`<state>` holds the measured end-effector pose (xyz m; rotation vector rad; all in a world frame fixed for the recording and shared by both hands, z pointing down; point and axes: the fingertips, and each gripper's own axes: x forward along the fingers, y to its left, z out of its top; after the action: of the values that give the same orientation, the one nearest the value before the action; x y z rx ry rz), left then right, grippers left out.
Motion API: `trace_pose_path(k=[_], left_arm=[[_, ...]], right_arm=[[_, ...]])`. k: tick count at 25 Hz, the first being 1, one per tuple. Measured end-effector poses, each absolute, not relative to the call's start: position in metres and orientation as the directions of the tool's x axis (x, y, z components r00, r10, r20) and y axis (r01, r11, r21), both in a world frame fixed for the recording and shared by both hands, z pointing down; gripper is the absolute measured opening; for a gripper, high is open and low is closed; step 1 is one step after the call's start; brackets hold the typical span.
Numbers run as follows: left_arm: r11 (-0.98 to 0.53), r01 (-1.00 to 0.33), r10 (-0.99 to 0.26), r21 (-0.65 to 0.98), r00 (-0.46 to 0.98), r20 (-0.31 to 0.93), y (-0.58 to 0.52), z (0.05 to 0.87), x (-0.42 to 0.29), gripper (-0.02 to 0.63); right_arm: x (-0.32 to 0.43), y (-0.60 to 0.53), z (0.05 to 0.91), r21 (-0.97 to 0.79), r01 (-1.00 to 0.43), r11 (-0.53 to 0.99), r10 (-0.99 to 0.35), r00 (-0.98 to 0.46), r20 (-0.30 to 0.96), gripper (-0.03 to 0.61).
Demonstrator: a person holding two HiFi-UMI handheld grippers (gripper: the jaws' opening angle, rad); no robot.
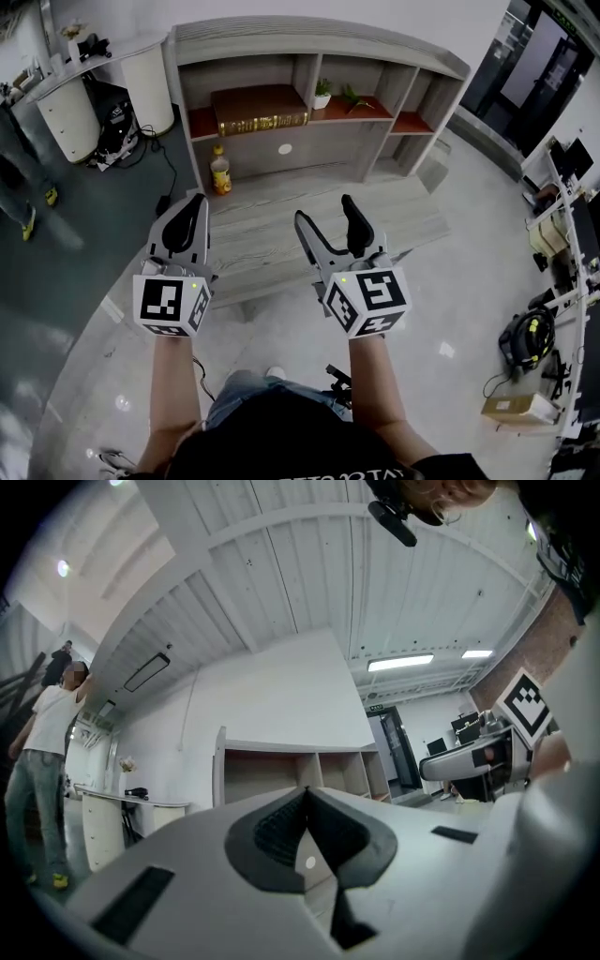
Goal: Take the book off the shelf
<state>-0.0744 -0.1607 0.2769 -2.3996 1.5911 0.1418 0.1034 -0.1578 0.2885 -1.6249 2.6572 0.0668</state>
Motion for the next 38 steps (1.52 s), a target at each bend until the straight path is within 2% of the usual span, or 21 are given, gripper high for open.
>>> trace_pose_path(k=[17,30,34,38], left_arm=[[-0.352,-0.924,-0.908,-0.148,0.376,-0.188,-0.245,0.293,-0.098,0.012],[-0.387,-0.911,-0.887,-0.144,0.41,-0.211,-0.34,0.281,-0.116,0.012],[-0.409,-0.898,-0.875,-0.161,0.436,-0.211,-0.358,0.279,-0.115,0.012],[-0.437,-0.885,-0.861,-0.161,0.464,-0.209,-0.371,0.281,-0.113,0.012]], right_arm=[[0.074,-0.244,0.32,-0.109,-0.857,0.504,-0.86,-0.509,0.024,0.341],[0.046,-0.347,0.334,-0.39,-0.801,0.454,-0.854,-0.516,0.064,0.341],[0.038,-0.376,0.345,-0.58,-0.712,0.396,-0.846,-0.528,0.071,0.342],[0.027,-0.403,0.354,-0.789,-0.521,0.326,-0.834,-0.551,0.018,0.341]])
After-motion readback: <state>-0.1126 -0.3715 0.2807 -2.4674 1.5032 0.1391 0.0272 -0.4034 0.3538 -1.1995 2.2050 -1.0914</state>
